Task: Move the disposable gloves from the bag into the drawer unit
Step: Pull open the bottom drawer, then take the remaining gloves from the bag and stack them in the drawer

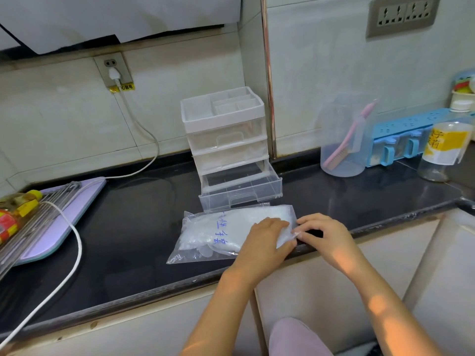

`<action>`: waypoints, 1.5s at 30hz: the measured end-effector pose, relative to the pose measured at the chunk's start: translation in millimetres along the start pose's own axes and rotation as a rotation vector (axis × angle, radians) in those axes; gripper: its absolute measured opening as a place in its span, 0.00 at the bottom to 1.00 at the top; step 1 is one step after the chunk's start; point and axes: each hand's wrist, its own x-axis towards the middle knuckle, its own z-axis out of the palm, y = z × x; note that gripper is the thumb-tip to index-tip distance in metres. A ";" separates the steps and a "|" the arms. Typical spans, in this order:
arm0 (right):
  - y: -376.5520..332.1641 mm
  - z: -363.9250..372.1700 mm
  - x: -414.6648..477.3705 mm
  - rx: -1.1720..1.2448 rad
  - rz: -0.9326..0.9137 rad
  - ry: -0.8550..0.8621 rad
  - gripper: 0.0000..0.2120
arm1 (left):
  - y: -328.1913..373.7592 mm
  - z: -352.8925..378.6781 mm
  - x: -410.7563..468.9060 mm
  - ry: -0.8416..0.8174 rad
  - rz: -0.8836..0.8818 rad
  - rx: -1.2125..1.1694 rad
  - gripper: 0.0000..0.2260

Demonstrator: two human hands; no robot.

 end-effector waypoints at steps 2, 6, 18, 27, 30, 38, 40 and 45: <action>1.9 4.9 -3.6 0.034 -0.016 0.079 0.09 | -2.3 4.4 -0.1 0.014 -0.006 -0.006 0.19; -1.0 1.9 -8.0 0.141 -0.055 0.177 0.09 | -6.5 8.3 -2.3 0.051 -0.045 -0.044 0.20; -45.9 -37.4 -21.5 0.356 -0.077 0.428 0.08 | -8.9 13.0 -3.8 0.138 -0.141 -0.113 0.22; -99.6 -80.6 8.9 0.563 -0.338 0.282 0.08 | -8.2 -15.8 -8.4 -0.078 -0.159 -0.393 0.33; -118.4 -95.4 30.0 0.827 -0.404 0.090 0.07 | -17.0 -42.6 -5.5 -0.210 -0.070 -0.605 0.45; -151.7 -91.3 85.1 0.975 -0.407 -0.342 0.12 | -7.6 -83.1 29.9 -0.035 0.003 -1.064 0.38; -152.2 -86.6 97.1 0.999 -0.375 -0.379 0.14 | -6.2 -85.6 36.1 -0.076 -0.023 -1.232 0.38; -139.1 -83.0 119.6 0.994 -0.299 -0.389 0.14 | -18.8 -88.9 40.9 -0.027 -0.134 -1.401 0.15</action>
